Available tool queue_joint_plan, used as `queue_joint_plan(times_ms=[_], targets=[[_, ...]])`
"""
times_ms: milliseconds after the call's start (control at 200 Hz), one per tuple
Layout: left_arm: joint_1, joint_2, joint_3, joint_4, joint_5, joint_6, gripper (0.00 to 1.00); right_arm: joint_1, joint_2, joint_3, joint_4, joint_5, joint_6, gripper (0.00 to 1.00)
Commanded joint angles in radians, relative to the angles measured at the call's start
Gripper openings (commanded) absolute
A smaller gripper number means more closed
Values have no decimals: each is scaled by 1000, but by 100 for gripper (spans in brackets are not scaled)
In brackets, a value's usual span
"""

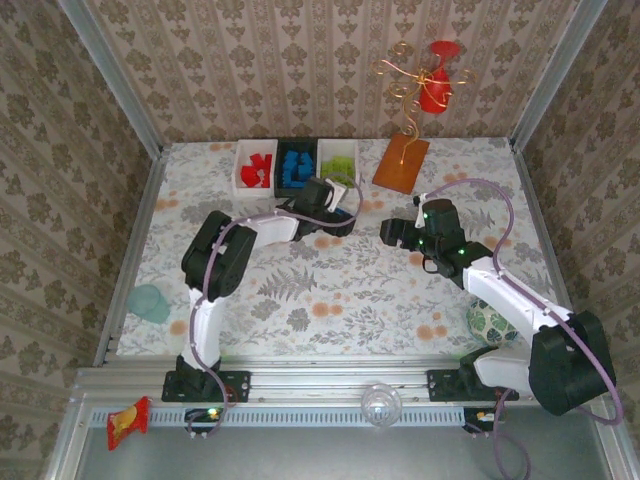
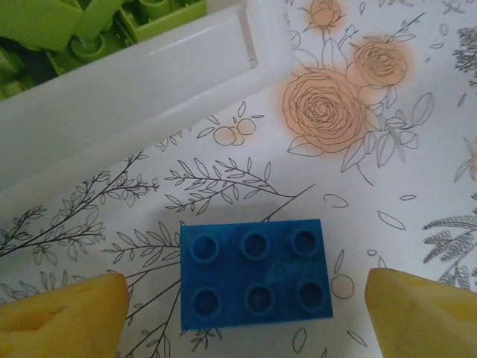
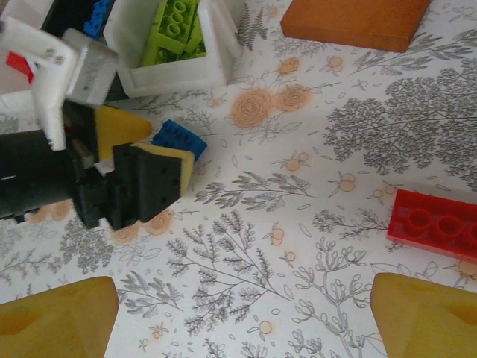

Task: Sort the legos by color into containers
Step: Pick up the lego from the top-center of the table, then place the lego in the container.

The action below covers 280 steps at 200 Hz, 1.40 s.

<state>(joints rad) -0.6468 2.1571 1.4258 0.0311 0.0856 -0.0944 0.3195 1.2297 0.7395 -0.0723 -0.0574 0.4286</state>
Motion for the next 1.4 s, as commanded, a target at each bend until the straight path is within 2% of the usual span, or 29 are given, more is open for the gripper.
queue_joint_plan(times_ms=[0,170,490,725,880,965,1130,1395], targets=[[-2,35,48,-79,-17,33,82,8,-22,-45,44,-57,28,89],[1,83,96,-96,-8,23,78,8,-35,-75,62,-55,38,90],[1,110,127,-118,10,5,59,8,-36,-78,42,-46,42,89],[20,-29,6,-29,-4,-48,51,8,-33,-62,42,-51,44,90],[90,-186,-111,80,7,-115,51,16,-29,-55,55,-61,44,90],[148,-218,-131,117,18,-144,51,31,-24,-58,74,-63,41,90],[252,-188,-53,88,29,-174,50,57,-9,-55,88,-56,38,90],[308,-11,223,-36,28,-156,52,71,-24,-55,64,-16,24,91]])
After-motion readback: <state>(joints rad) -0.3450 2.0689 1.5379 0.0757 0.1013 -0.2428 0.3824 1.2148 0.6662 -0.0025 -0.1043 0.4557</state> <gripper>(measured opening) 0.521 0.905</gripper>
